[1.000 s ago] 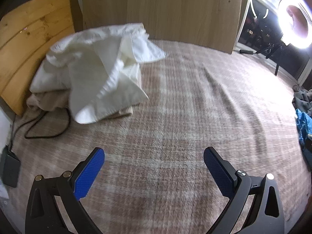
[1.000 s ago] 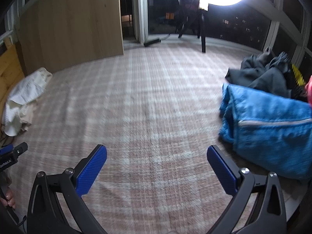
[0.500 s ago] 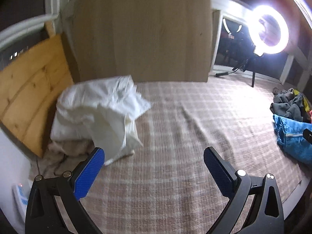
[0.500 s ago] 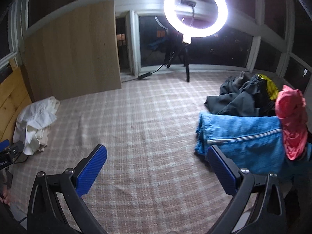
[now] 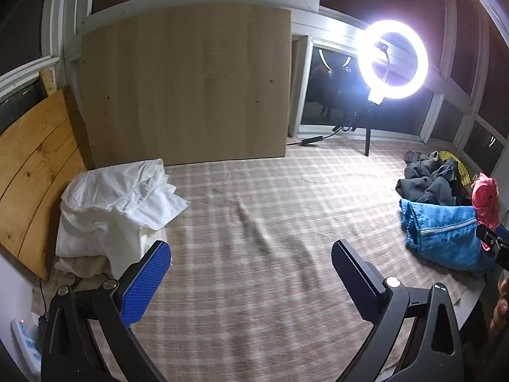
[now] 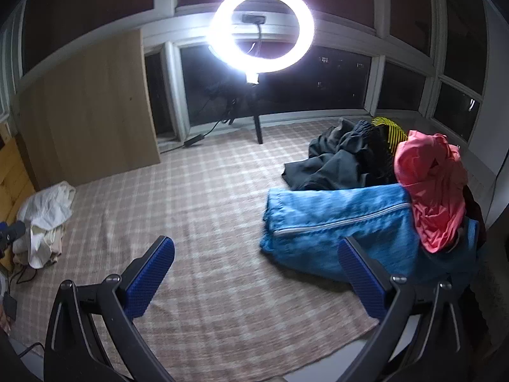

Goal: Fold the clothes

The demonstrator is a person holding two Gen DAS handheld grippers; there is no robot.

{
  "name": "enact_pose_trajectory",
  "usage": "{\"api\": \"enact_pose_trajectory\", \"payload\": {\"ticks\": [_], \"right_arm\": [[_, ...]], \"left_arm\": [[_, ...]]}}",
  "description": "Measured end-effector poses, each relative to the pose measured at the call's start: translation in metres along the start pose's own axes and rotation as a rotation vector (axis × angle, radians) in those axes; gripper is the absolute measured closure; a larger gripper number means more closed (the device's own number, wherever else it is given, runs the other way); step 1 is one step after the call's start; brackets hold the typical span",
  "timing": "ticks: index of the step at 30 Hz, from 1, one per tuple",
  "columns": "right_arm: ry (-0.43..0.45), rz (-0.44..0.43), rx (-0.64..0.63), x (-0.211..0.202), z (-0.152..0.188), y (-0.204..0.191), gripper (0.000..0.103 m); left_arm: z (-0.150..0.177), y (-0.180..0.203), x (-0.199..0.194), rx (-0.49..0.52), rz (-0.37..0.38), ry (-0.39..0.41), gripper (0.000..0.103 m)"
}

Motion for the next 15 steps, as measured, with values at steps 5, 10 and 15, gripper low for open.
{"api": "enact_pose_trajectory", "payload": {"ticks": [5,10,15], "right_arm": [[0.022,-0.018,-0.005,0.002,-0.010,0.037,0.000],[0.044,-0.025,-0.028,0.004,-0.020,0.074,0.000],[0.074,-0.027,-0.032,0.009,-0.027,0.114,0.000]], "left_arm": [[-0.002,0.033,-0.011,-0.010,-0.029,0.024,0.001],[-0.006,0.074,-0.015,-0.002,-0.050,0.055,0.001],[-0.008,0.111,-0.013,-0.004,-0.043,0.072,0.001]]}}
Point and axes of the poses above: each gripper's, at about its wrist camera, not at the fingertips, and x roughly the way its jaws point, y to its right, z to its underside, the point moved 3 cm from there along x, roughly the way its jaws point, and after that the axes turned 11 degrees about -x, right-handed, at the moved point
